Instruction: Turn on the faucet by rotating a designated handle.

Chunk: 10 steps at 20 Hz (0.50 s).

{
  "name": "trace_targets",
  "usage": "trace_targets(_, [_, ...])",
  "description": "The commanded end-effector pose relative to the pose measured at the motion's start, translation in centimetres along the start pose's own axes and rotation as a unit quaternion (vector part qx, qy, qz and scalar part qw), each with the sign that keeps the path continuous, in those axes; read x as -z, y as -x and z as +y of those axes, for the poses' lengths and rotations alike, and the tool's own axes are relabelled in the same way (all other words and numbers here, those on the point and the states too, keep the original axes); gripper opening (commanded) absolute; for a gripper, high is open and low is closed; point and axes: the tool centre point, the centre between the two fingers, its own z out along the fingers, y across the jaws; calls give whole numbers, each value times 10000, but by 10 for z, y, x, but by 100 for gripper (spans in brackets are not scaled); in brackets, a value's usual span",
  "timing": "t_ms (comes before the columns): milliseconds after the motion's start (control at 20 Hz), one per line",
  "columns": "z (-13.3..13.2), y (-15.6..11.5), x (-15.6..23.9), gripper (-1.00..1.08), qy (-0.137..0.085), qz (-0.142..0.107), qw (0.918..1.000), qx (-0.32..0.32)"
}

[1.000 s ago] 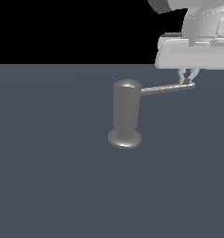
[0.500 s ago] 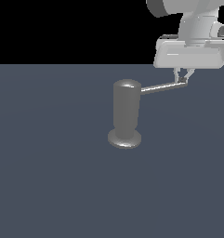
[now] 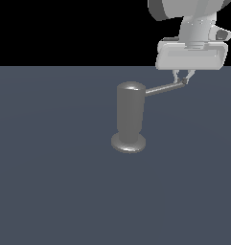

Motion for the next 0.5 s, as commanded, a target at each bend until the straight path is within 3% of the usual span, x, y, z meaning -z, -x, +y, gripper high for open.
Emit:
trace_targets(0, [2,-5,-13,-100,6,-73,10000,-32])
trace_targets(450, [2,-27,-16,-100,7,-98,9999,-62])
